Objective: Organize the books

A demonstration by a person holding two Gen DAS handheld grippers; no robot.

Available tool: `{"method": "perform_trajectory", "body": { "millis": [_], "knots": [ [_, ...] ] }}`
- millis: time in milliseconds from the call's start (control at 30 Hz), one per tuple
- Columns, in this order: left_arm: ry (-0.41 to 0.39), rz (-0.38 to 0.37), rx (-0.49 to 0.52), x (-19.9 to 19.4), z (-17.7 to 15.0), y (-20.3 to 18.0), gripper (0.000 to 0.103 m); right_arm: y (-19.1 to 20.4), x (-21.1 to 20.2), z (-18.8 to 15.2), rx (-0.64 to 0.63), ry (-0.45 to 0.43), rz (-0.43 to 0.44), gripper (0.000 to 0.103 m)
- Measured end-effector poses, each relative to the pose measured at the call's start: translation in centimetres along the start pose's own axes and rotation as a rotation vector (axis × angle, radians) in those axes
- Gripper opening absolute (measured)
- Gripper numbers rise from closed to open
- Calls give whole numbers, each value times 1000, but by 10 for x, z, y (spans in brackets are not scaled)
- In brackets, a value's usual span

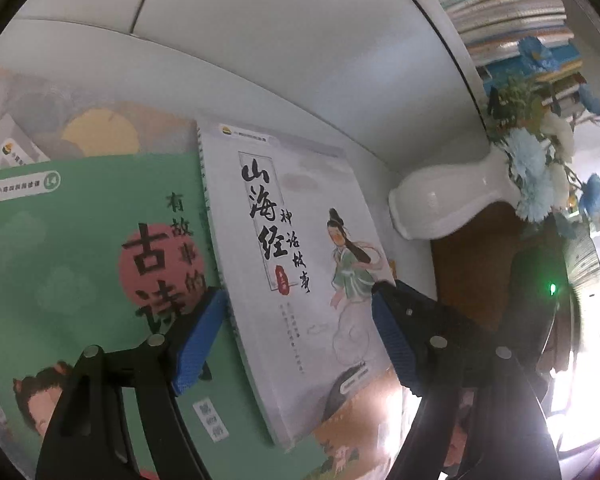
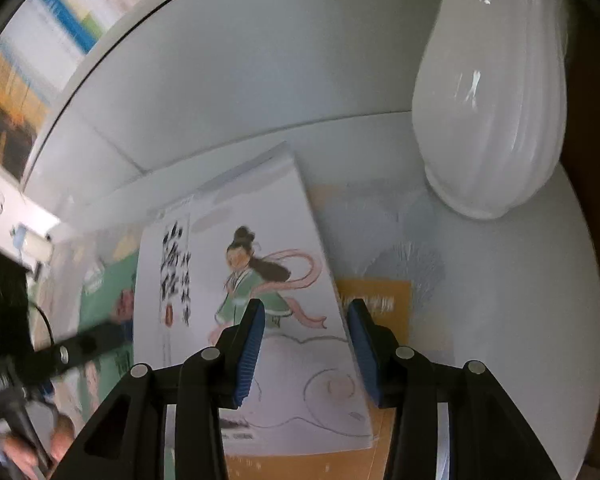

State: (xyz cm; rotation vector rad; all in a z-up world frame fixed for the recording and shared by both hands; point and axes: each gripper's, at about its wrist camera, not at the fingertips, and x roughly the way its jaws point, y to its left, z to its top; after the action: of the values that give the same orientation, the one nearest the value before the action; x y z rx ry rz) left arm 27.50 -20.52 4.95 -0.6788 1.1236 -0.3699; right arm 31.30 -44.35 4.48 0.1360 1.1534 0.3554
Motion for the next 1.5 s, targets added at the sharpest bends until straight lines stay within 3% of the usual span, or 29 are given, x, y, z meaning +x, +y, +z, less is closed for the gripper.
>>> {"method": "perform_trajectory", "body": {
  "millis": [267,467,533,633,800,900,967,1033,1133,1233,1267,1300,1367,1433,1500],
  "knots": [
    [99,-48,27,-27,-65,-4,73,8,-32,-59,6,58,38,44],
    [134,-31,66,-57,-127,-4,72,37,-58,-130,-36,99,49,45],
    [138,-27,65,-64,-144,1,67,43,-65,-151,-34,115,49,45],
    [137,-10,111,-78,-168,1,63,46,-75,-180,-27,152,66,45],
    [223,-37,161,-92,-212,-9,63,47,-90,-218,-45,193,76,45],
    [225,6,162,-100,-232,-4,63,45,-98,-247,-65,241,124,45],
    [214,39,136,-99,-236,3,63,39,-97,-258,-107,283,151,45],
    [170,51,67,-100,-234,17,63,27,-106,-267,-96,264,155,45],
    [107,43,-1,-102,-224,30,63,9,-111,-256,-24,221,149,45],
    [72,77,-2,-101,-216,30,62,6,-107,-238,14,170,127,45],
    [75,83,3,-99,-215,30,62,10,-106,-235,24,154,118,42],
    [79,89,10,-96,-214,28,62,14,-102,-229,32,143,104,30],
    [90,100,27,-90,-211,21,62,23,-96,-228,39,143,78,20],
    [104,79,32,-89,-210,16,52,27,-94,-231,37,145,67,20],
    [103,73,25,-89,-211,13,52,30,-89,-231,40,153,81,20]
  ]
}}
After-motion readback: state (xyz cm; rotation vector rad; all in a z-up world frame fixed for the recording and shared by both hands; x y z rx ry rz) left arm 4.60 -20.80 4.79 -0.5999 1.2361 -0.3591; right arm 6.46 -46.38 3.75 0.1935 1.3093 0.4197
